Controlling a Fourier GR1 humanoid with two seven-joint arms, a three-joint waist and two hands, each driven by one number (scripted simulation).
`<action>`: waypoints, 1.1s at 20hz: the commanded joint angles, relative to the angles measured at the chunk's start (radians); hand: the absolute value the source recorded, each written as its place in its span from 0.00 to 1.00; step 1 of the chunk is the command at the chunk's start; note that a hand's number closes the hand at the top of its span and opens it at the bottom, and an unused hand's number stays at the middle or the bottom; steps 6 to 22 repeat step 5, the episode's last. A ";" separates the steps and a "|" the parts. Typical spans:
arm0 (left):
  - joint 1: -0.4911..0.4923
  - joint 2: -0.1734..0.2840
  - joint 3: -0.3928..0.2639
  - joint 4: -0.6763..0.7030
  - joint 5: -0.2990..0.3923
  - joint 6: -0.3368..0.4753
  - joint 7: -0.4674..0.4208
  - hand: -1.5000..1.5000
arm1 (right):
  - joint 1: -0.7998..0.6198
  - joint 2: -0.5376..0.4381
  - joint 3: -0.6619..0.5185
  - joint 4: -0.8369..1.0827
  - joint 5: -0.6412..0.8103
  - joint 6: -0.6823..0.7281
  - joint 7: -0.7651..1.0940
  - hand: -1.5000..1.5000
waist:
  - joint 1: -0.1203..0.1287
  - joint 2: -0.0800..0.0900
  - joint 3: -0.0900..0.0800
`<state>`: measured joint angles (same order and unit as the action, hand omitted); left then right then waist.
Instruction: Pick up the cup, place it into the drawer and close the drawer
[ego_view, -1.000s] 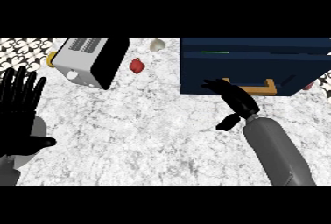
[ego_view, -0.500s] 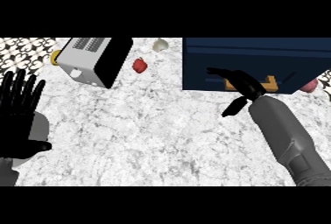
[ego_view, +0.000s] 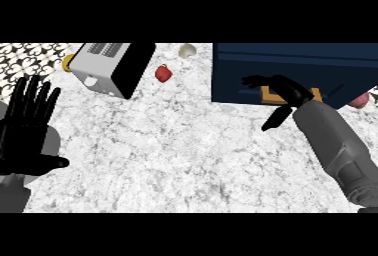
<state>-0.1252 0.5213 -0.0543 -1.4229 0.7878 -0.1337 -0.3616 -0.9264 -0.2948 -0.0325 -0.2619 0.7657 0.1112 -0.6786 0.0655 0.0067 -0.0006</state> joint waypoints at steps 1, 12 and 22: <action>-0.010 -0.005 -0.004 -0.002 -0.014 0.005 0.001 0.00 | -0.084 -0.072 -0.031 0.071 0.008 -0.037 0.112 0.00 | 0.030 0.033 0.004; 0.001 -0.019 -0.011 0.024 -0.042 0.002 -0.022 0.00 | -0.070 -0.055 -0.038 0.083 0.001 -0.073 0.076 0.00 | 0.019 0.030 0.004; 0.001 -0.019 -0.011 0.024 -0.042 0.002 -0.022 0.00 | -0.070 -0.055 -0.038 0.083 0.001 -0.073 0.076 0.00 | 0.019 0.030 0.004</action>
